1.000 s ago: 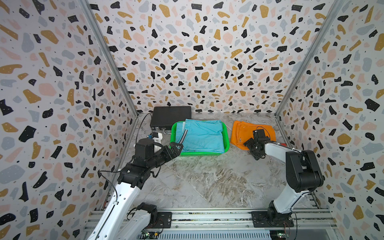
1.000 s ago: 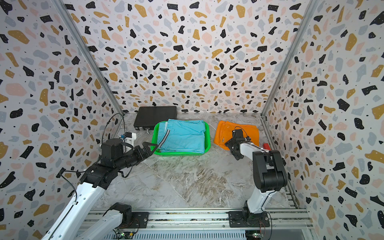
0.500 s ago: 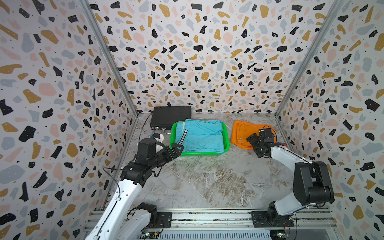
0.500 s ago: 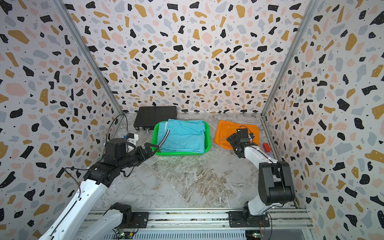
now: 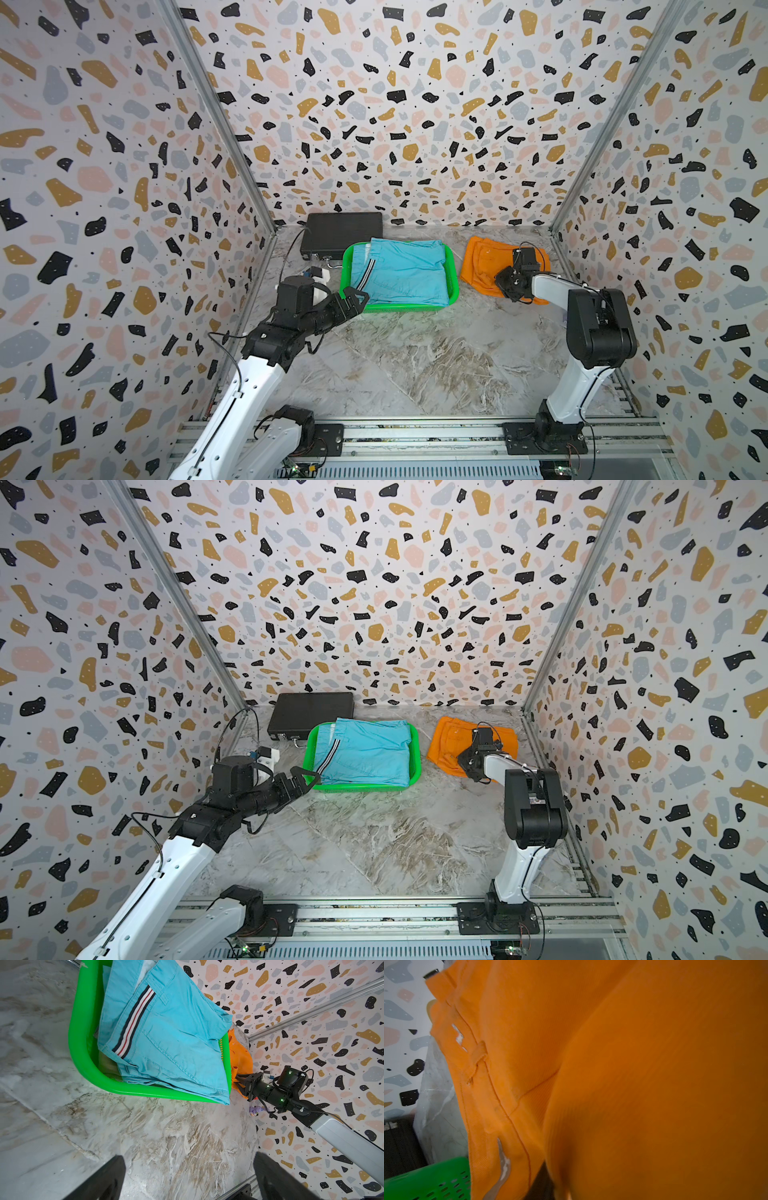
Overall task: Put the folded long pants in the basket
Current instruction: Move the long pant to the center of the board.
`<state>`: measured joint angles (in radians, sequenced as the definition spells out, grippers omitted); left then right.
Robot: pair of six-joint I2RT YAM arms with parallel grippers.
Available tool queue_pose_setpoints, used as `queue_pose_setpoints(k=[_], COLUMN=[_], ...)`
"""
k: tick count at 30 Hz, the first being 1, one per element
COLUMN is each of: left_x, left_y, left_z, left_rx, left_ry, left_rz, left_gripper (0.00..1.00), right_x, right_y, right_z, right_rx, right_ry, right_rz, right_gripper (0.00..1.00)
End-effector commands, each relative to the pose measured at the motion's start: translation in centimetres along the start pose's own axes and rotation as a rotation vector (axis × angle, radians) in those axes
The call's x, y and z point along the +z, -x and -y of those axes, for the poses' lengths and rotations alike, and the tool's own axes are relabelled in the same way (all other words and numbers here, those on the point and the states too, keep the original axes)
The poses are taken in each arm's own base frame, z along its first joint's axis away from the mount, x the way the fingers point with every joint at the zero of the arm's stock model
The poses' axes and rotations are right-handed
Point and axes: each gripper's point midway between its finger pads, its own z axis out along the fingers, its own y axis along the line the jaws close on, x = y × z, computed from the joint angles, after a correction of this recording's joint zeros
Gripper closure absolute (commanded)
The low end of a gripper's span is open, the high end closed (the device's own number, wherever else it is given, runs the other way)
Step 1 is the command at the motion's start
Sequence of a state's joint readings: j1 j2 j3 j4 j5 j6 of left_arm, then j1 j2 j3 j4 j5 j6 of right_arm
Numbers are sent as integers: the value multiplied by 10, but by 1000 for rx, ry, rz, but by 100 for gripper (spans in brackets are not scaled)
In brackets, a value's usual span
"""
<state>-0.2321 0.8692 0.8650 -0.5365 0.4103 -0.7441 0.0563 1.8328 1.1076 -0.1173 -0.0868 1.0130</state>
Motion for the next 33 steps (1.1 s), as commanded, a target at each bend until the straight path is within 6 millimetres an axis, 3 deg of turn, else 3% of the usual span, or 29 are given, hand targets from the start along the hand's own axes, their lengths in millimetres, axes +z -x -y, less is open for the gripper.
queue_pose_setpoints(k=[1, 4, 9, 15, 19, 24, 30, 31, 33], left_x=[-5, -1, 3, 31, 58, 87, 124, 128, 135], left_y=[6, 1, -15, -74, -118, -141, -168, -173, -182], left_z=[14, 12, 10, 0, -2, 1, 7, 9, 11], left_rx=[33, 20, 5, 17, 15, 28, 31, 30, 37], left_ry=[-35, -40, -46, 2, 6, 1, 14, 12, 18], left_rz=[7, -23, -76, -229, -317, -332, -427, -439, -464], left_gripper=[0, 0, 0, 0, 0, 0, 0, 0, 1], right_x=[-11, -27, -72, -135, -162, -181, -188, -188, -186], right_y=[-42, -74, -129, -187, -217, -244, -260, -261, -263], right_z=[39, 67, 111, 161, 185, 197, 191, 189, 177], right_rx=[-25, -29, -28, -21, -20, 4, 36, 31, 39], right_ry=[-94, -120, -158, -223, -248, -238, -171, -157, -78], right_rz=[-139, -217, -371, -528, -624, -736, -813, -818, -837], right_gripper=[100, 100, 100, 100, 100, 100, 100, 97, 70])
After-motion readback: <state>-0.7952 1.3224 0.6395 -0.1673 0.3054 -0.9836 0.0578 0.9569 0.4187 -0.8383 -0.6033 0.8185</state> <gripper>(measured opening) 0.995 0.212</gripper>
